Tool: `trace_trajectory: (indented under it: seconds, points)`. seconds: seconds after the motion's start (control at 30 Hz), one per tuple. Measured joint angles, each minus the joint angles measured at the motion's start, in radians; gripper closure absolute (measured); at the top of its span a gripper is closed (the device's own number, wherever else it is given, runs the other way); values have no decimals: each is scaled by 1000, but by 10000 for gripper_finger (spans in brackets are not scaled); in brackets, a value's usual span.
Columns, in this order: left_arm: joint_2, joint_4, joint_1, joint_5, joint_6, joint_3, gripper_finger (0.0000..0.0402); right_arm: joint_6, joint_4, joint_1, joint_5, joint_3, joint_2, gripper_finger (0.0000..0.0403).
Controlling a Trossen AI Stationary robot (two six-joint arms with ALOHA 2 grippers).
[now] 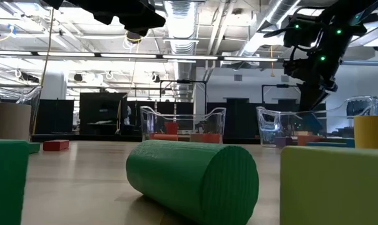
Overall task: Sort blocks by size
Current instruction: Put the light blue rectangular block into the right transparent bin, then put the yellow cylindrical block into the left transparent bin
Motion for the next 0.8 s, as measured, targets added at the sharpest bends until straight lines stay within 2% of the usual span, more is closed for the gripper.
trace_trajectory:
  seconds: [0.23,0.8]
  points:
    - [0,-1,-21,0,0,0,210,20,-1,0,-8,0,0,301]
    - [0,-8,-27,0,-16,0,210,45,2,0,-19,0,0,216]
